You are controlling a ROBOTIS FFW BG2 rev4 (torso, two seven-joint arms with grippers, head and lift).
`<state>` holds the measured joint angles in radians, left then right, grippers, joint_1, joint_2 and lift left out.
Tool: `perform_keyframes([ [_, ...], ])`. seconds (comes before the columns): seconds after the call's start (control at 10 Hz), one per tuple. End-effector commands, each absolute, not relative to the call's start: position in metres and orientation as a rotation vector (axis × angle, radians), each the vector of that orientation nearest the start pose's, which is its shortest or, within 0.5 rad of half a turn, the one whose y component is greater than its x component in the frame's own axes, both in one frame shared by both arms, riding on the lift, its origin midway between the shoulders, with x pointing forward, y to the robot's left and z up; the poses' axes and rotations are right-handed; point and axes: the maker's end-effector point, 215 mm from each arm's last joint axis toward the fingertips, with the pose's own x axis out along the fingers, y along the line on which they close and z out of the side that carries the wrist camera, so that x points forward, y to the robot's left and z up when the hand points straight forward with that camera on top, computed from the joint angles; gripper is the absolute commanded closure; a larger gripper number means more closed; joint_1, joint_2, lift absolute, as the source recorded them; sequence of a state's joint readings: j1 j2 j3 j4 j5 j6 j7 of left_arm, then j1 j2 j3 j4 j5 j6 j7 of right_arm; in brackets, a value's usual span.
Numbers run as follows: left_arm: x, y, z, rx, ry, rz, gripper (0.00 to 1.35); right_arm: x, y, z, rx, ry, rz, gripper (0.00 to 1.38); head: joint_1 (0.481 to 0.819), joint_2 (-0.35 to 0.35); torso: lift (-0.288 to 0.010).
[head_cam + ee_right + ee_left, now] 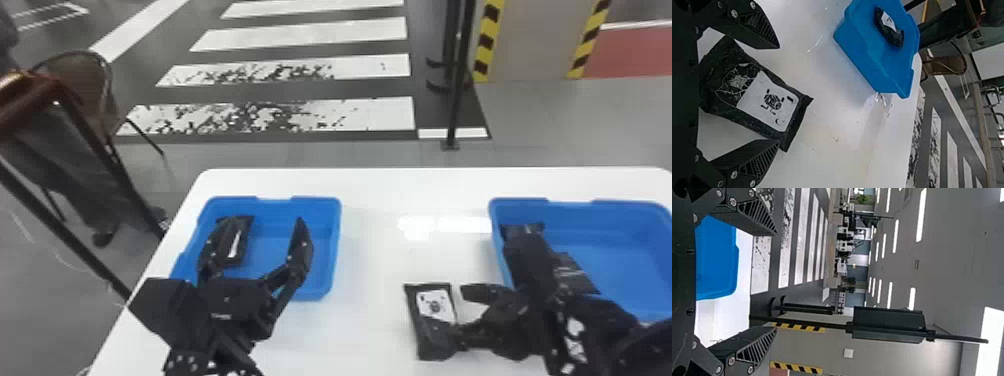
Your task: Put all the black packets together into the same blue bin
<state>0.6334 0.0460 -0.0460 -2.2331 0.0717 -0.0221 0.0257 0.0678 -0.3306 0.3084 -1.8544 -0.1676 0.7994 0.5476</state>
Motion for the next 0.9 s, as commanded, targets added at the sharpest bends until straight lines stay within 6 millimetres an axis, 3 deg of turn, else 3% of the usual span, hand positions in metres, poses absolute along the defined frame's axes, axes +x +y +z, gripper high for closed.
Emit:
perform_keyframes([
  [0.0,0.412,0.209,-0.286,-0.065,-0.046,-0.042,0.19,0.422,-0.061,-0.499,-0.067,0.75,0.858,0.12,0.695,0.178,-0.11],
  [0.3,0.413,0.211,-0.287,-0.068,-0.044,-0.037,0.19,0.414,-0.06,-0.514,-0.095,0.821,0.865,0.13,0.695,0.201,-0.11],
  [0.4,0.413,0.211,-0.289,-0.072,-0.041,-0.037,0.19,0.414,-0.055,-0.518,-0.124,0.834,0.878,0.24,0.695,0.202,-0.11],
  [0.7,0.413,0.212,-0.291,-0.073,-0.039,-0.037,0.19,0.415,-0.056,-0.526,-0.136,0.847,0.888,0.95,0.695,0.211,-0.11],
  [0.8,0.412,0.213,-0.292,-0.072,-0.037,-0.035,0.19,0.413,-0.057,-0.527,-0.135,0.851,0.888,1.07,0.695,0.211,-0.11],
])
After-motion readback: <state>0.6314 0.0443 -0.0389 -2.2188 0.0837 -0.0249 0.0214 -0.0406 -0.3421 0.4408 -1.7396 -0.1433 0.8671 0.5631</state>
